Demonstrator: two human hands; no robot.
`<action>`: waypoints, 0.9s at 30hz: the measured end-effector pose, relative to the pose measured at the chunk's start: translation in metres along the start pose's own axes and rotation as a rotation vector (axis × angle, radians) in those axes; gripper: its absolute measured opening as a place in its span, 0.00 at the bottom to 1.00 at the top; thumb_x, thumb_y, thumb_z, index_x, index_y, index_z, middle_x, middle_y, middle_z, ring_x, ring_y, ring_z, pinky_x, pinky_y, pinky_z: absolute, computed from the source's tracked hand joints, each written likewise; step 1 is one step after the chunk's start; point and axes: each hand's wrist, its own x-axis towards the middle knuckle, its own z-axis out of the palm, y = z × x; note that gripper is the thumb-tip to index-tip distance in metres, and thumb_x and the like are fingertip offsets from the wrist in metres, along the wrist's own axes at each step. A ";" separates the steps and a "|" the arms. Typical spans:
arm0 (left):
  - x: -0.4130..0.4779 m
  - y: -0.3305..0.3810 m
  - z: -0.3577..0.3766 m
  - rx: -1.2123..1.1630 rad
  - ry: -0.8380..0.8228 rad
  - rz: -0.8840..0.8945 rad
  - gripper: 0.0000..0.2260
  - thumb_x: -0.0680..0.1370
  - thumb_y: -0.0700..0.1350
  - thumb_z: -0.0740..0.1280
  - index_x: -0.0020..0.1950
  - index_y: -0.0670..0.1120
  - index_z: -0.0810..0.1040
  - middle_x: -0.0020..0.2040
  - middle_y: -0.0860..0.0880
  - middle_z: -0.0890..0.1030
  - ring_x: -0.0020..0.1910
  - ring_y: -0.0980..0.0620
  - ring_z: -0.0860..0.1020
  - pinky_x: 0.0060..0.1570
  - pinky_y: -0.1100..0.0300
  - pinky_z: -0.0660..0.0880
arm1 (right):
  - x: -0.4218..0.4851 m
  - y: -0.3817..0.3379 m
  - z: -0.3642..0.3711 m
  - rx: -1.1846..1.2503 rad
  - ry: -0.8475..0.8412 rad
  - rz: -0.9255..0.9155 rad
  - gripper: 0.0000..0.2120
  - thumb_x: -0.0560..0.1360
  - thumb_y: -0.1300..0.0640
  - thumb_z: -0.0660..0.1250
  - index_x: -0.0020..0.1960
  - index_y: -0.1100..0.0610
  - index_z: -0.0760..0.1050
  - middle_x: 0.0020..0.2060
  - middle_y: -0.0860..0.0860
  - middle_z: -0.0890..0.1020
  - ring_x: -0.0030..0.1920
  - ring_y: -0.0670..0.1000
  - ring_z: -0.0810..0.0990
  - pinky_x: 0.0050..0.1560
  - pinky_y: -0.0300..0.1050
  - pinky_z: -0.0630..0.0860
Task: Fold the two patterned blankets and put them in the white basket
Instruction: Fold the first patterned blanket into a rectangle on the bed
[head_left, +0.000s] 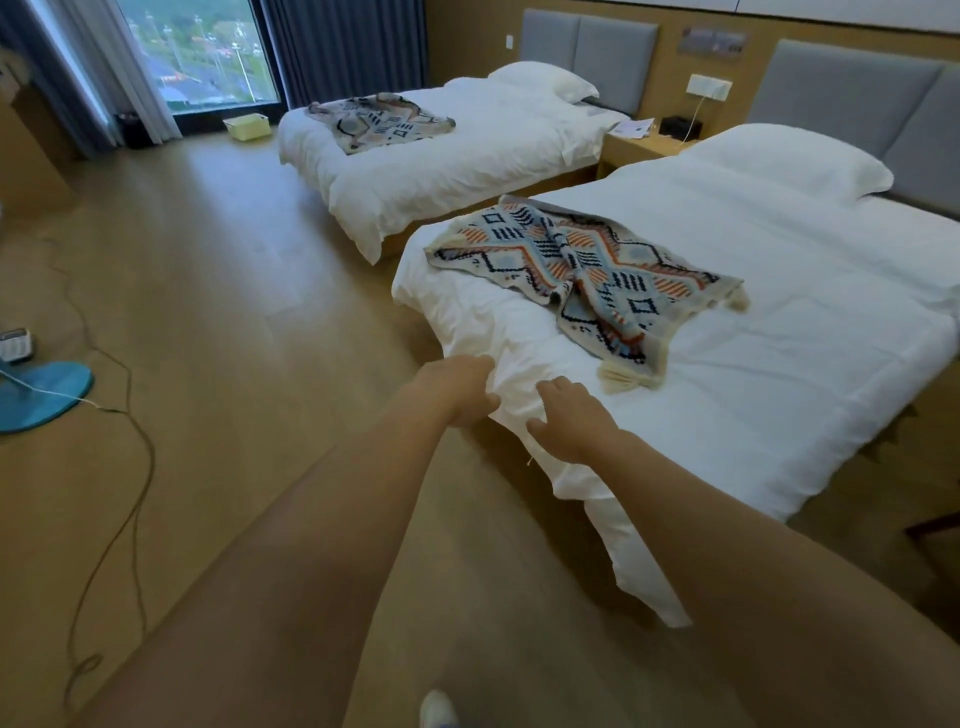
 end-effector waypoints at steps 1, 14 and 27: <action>0.013 -0.012 -0.004 -0.003 -0.008 0.005 0.21 0.77 0.53 0.60 0.67 0.45 0.66 0.64 0.44 0.73 0.59 0.44 0.74 0.58 0.48 0.72 | 0.017 -0.005 -0.001 0.002 -0.006 0.014 0.24 0.77 0.50 0.59 0.69 0.59 0.62 0.66 0.57 0.69 0.65 0.58 0.67 0.63 0.51 0.67; 0.185 -0.112 -0.030 -0.007 -0.040 0.059 0.23 0.77 0.52 0.61 0.70 0.44 0.64 0.66 0.44 0.73 0.62 0.44 0.73 0.59 0.48 0.72 | 0.207 -0.021 -0.009 0.024 -0.025 0.091 0.26 0.77 0.50 0.61 0.70 0.58 0.60 0.67 0.57 0.68 0.65 0.58 0.68 0.64 0.51 0.67; 0.435 -0.170 -0.064 0.030 -0.126 0.082 0.24 0.78 0.55 0.60 0.71 0.45 0.63 0.69 0.44 0.70 0.65 0.44 0.71 0.60 0.50 0.70 | 0.461 0.047 -0.027 0.083 -0.101 0.145 0.25 0.77 0.50 0.60 0.69 0.60 0.60 0.68 0.58 0.67 0.67 0.60 0.65 0.63 0.53 0.67</action>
